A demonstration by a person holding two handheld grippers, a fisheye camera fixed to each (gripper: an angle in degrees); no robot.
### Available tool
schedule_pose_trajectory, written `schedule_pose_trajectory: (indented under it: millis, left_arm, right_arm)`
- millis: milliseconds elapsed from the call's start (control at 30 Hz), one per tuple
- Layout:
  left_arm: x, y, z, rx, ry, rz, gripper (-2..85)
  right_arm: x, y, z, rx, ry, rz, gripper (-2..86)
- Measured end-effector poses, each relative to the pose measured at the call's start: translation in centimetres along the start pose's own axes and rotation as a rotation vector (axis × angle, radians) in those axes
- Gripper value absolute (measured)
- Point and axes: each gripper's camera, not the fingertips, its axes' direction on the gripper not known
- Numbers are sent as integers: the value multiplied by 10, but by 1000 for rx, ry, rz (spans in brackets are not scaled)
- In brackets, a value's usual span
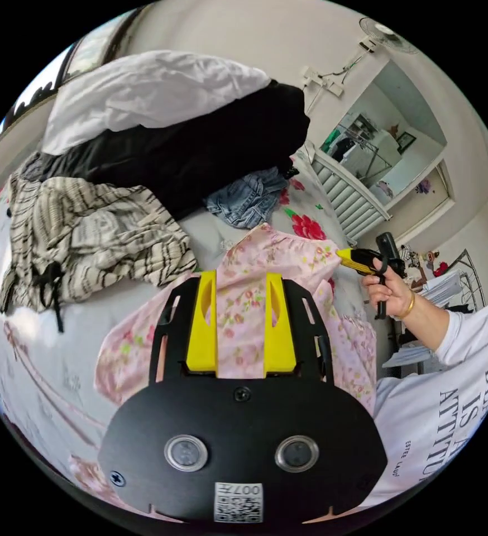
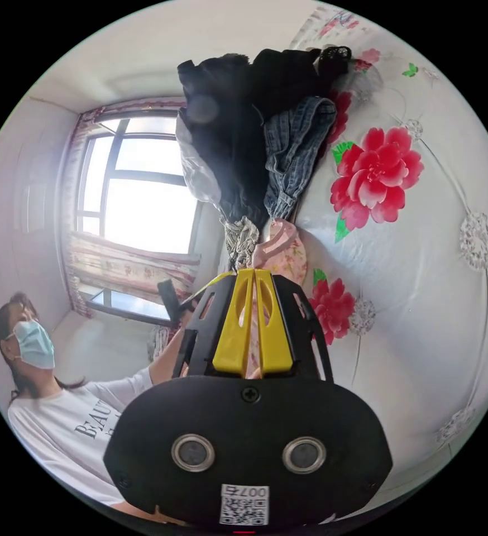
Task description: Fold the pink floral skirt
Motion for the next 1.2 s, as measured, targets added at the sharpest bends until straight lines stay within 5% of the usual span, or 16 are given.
schedule_pose_trajectory:
  millis: [300,667,800,900,1067,1200]
  left_arm:
    - [78,-42,160,-126,-202,100,-4]
    - [100,-65,102,132,23,96,5]
    - [125,-49,165,-121,-15,171,82]
    - [134,-41,197,-223,-83,169,56]
    - [138,-46,180,-177,-165,164,-6]
    - [125,-54,82,124,-60,124,-9]
  right_arm:
    - [-3,1,0,-111,77,-134,-3]
    - [-2,4,-2,-169,114,-207,-3]
    - [15,18,2,-167,85,-155,-3]
    - [21,29,7,-175,91,-155,-3]
    - [22,38,13,-183,100,-181,-3]
    - [-5,45,24,-219,175,-338,-3]
